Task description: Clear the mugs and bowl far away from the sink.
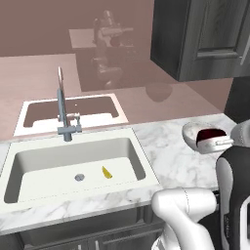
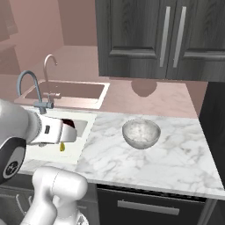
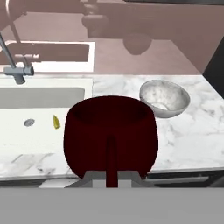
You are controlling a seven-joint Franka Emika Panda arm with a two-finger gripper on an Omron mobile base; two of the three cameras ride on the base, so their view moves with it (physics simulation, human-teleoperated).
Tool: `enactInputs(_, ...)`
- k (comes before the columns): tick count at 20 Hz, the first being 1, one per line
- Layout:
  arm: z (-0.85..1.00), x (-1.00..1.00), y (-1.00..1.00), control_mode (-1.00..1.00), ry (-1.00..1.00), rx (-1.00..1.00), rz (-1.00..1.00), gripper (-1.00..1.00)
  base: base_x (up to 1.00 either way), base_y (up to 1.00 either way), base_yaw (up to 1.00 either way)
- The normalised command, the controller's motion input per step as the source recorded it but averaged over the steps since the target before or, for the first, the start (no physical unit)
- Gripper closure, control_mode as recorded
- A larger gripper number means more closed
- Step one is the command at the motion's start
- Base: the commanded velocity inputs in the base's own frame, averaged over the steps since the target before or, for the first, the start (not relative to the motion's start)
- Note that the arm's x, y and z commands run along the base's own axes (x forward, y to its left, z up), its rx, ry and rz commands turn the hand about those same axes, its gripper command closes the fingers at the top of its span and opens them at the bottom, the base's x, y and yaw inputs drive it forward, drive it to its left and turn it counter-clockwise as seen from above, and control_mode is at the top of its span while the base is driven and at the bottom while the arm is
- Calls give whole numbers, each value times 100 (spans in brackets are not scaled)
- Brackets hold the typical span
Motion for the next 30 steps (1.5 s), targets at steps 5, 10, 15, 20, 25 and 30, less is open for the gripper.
enactInputs(5, 11, -26, 15, -100, -23, 0, 0, 100, 0, 0, 0)
enactInputs(10, 0, -13, 2, -100, -8, 0, 0, 100, 0, 0, 0)
enactInputs(15, 0, 0, 0, -100, -5, 0, 0, 100, 0, 0, 0)
enactInputs(20, 0, 0, 0, -100, -5, 0, 0, 100, 0, 0, 0)
enactInputs(25, 0, 0, 0, -100, -6, 0, 0, 100, 0, 0, 0)
enactInputs(30, 0, -3, 1, 100, -3, 0, 0, 100, -9, 0, 0)
